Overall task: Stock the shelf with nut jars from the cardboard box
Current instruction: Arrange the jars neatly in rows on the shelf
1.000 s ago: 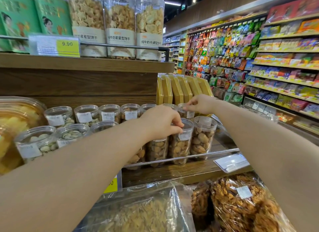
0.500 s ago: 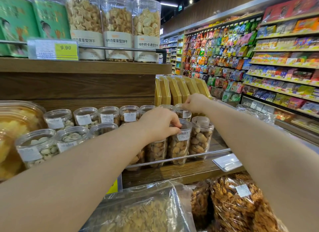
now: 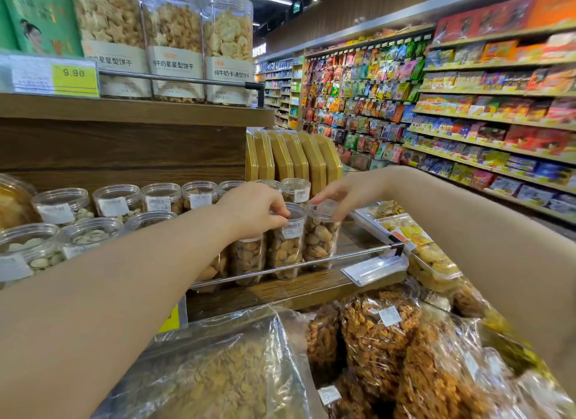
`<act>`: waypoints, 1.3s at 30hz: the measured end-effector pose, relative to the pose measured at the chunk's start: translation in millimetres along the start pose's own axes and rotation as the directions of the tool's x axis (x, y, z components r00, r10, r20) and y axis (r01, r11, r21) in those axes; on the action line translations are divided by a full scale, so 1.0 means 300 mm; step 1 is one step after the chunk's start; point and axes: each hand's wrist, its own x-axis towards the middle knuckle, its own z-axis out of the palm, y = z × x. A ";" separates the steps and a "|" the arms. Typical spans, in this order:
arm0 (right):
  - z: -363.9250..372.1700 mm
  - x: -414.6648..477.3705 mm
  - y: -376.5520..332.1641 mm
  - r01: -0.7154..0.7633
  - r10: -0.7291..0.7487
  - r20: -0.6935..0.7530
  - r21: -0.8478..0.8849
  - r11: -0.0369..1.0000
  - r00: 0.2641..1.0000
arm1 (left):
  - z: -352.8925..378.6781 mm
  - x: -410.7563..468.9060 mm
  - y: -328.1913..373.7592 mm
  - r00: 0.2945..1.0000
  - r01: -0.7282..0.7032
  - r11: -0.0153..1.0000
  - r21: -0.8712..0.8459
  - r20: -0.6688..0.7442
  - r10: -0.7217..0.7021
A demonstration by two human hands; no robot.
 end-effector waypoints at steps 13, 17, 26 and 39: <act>0.054 -0.002 0.022 0.062 -0.099 -0.179 -0.203 0.977 0.979 | 0.010 0.001 -0.011 1.000 0.010 1.000 -0.013 -0.004 -0.010; 0.104 0.028 0.048 0.040 -0.096 -0.291 -0.190 0.981 0.952 | 0.011 0.001 -0.011 1.000 0.007 1.000 -0.015 -0.015 -0.007; 0.112 0.056 0.053 -0.079 -0.103 -0.417 -0.396 0.915 0.903 | 0.016 0.001 -0.014 1.000 0.003 1.000 -0.012 -0.016 -0.004; 0.138 0.045 0.045 -0.008 -0.164 -0.418 -0.380 0.925 0.894 | 0.016 0.002 -0.008 1.000 -0.006 1.000 0.012 -0.003 0.006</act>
